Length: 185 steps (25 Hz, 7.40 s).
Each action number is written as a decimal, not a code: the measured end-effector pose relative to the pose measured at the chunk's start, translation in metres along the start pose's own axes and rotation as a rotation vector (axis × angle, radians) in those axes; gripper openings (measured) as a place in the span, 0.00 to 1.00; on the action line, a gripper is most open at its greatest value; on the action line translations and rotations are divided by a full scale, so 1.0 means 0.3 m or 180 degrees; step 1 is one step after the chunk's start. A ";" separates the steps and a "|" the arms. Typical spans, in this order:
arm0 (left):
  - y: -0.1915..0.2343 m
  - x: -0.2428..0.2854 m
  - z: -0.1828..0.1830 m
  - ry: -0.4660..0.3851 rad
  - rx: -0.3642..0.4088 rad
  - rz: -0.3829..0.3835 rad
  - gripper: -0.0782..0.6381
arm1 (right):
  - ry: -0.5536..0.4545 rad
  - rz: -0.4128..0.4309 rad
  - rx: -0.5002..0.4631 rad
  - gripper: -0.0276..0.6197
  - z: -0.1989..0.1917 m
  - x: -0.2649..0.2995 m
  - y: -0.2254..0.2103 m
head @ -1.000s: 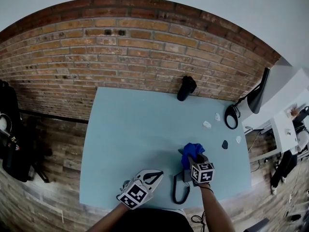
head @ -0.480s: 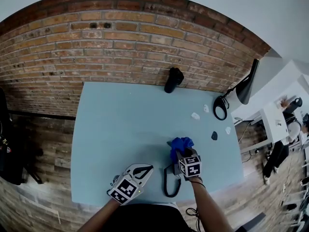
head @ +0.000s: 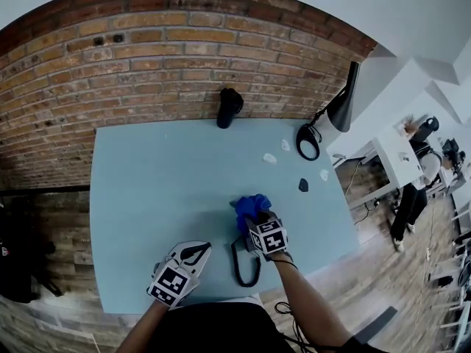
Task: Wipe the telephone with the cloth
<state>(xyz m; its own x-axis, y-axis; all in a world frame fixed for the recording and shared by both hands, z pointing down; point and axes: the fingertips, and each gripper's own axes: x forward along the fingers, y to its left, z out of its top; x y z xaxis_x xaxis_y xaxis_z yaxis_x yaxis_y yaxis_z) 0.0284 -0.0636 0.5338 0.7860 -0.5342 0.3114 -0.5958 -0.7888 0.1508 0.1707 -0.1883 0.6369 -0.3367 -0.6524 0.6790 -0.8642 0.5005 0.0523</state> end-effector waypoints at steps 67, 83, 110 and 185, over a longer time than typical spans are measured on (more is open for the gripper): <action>-0.066 0.033 -0.035 0.0145 0.0138 -0.0149 0.10 | 0.0105 -0.0050 0.0085 0.23 -0.147 -0.054 0.030; -0.083 0.030 -0.049 0.0175 0.0146 -0.0199 0.10 | 0.0160 -0.0063 0.0111 0.23 -0.212 -0.080 0.049; -0.096 0.036 -0.063 0.0210 0.0164 -0.0229 0.10 | 0.0198 -0.0073 0.0173 0.23 -0.279 -0.103 0.062; -0.071 0.018 -0.078 0.0150 0.0044 -0.0149 0.10 | -0.0181 0.0119 0.0242 0.24 -0.256 -0.307 0.042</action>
<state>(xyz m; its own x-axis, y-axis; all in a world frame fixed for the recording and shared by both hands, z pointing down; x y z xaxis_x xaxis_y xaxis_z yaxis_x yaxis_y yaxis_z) 0.0415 -0.0426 0.5543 0.8040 -0.4820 0.3482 -0.5561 -0.8169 0.1532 0.2195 -0.0783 0.6314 -0.3881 -0.6663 0.6367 -0.8757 0.4819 -0.0295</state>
